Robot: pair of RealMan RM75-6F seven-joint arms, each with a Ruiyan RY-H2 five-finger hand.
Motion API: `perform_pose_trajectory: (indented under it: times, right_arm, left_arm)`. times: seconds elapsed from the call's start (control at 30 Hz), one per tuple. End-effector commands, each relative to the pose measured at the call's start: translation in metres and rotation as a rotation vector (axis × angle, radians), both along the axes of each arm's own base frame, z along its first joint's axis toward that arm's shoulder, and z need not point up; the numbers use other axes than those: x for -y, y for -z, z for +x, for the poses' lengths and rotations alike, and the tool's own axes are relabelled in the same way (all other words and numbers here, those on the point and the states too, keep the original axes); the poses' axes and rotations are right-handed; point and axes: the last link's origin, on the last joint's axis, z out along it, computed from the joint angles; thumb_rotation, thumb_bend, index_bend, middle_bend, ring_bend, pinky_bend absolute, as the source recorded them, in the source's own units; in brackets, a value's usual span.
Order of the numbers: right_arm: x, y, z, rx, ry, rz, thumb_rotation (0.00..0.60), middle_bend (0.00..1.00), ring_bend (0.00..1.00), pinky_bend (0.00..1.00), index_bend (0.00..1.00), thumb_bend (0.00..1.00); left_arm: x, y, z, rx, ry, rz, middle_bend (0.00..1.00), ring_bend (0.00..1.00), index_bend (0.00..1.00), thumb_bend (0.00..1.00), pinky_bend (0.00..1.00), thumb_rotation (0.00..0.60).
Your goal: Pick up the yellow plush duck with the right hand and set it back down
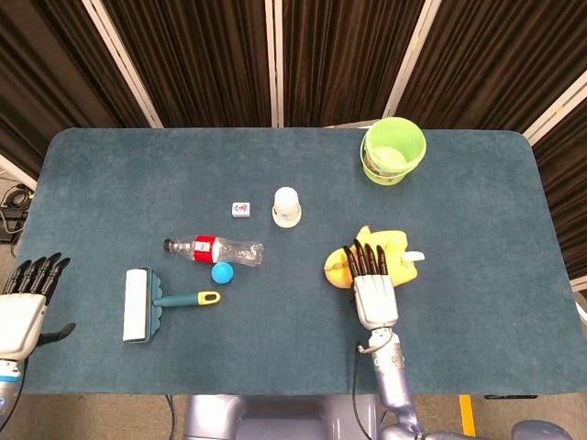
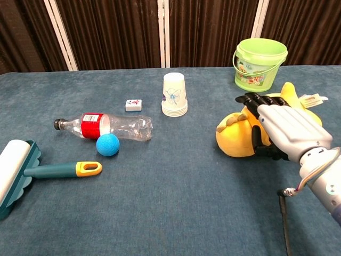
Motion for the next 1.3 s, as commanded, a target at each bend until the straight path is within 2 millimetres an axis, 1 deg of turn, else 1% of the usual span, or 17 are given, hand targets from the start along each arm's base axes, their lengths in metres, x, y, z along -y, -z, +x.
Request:
perform_pose_trajectory:
  times: [0.03,0.07,0.2,0.33,0.43,0.47,0.57,0.6,0.77,0.87,0.97,1.17,1.23,1.3]
  right_arm:
    - [0.003,0.001,-0.007,-0.032,0.015,0.006,0.600,0.00,0.00,0.00,0.00,1.00]
    - [0.006,0.002,-0.014,-0.060,0.027,0.010,0.600,0.00,0.00,0.00,0.00,1.00]
    - [0.014,0.006,-0.027,-0.134,0.042,0.000,0.600,0.00,0.00,0.00,0.00,1.00]
    - [0.017,0.008,-0.036,-0.167,0.062,-0.004,0.600,0.00,0.00,0.00,0.00,1.00]
    - [0.020,0.006,-0.048,-0.208,0.084,-0.016,0.600,0.00,0.00,0.00,0.00,1.00]
    - [0.022,0.003,-0.053,-0.224,0.093,-0.029,0.600,0.00,0.00,0.00,0.00,1.00]
    - [0.027,-0.006,-0.058,-0.224,0.102,-0.057,0.600,0.00,0.00,0.00,0.00,1.00]
    - [0.029,-0.011,-0.060,-0.226,0.103,-0.075,0.600,0.00,0.00,0.00,0.00,1.00]
    - [0.032,-0.029,-0.063,-0.216,0.101,-0.119,0.600,0.00,0.00,0.00,0.00,1.00]
    - [0.026,-0.041,-0.062,-0.187,0.087,-0.138,0.600,0.00,0.00,0.00,0.00,1.00]
    - [0.020,-0.048,-0.062,-0.176,0.075,-0.143,0.600,0.00,0.00,0.00,0.00,1.00]
    - [-0.004,-0.067,-0.066,-0.143,0.055,-0.146,0.600,0.00,0.00,0.00,0.00,0.99]
    - [-0.012,-0.076,-0.070,-0.133,0.057,-0.138,0.600,0.00,0.00,0.00,0.00,0.94]
    - [-0.022,-0.087,-0.076,-0.117,0.054,-0.125,0.600,0.00,0.00,0.00,0.00,0.85]
  left_arm:
    - [0.000,0.000,0.000,-0.001,-0.001,-0.002,0.00,0.00,0.00,0.13,0.00,0.600]
    - [0.000,0.001,0.000,-0.002,-0.003,-0.005,0.00,0.00,0.00,0.13,0.00,0.600]
    - [-0.001,0.002,0.000,-0.006,-0.007,-0.011,0.00,0.00,0.00,0.13,0.00,0.600]
    - [-0.001,0.003,0.000,-0.006,-0.009,-0.011,0.00,0.00,0.00,0.13,0.00,0.600]
    - [-0.001,0.003,-0.001,-0.007,-0.012,-0.012,0.00,0.00,0.00,0.13,0.00,0.600]
    - [-0.001,0.002,-0.001,-0.005,-0.011,-0.011,0.00,0.00,0.00,0.13,0.00,0.600]
    - [-0.001,0.002,-0.001,-0.003,-0.010,-0.007,0.00,0.00,0.00,0.13,0.00,0.600]
    - [-0.001,0.002,-0.001,-0.003,-0.010,-0.007,0.00,0.00,0.00,0.13,0.00,0.600]
    - [-0.001,0.001,0.000,-0.002,-0.010,-0.006,0.00,0.00,0.00,0.13,0.00,0.600]
    - [-0.001,0.001,0.000,0.000,-0.010,-0.005,0.00,0.00,0.00,0.13,0.00,0.600]
    - [-0.001,0.001,0.000,0.000,-0.010,-0.005,0.00,0.00,0.00,0.13,0.00,0.600]
    - [0.000,-0.002,0.002,0.014,0.002,0.004,0.00,0.00,0.00,0.13,0.00,0.600]
    - [0.001,-0.003,0.003,0.019,0.008,0.009,0.00,0.00,0.00,0.13,0.00,0.600]
    - [0.001,-0.004,0.003,0.025,0.017,0.015,0.00,0.00,0.00,0.13,0.00,0.600]
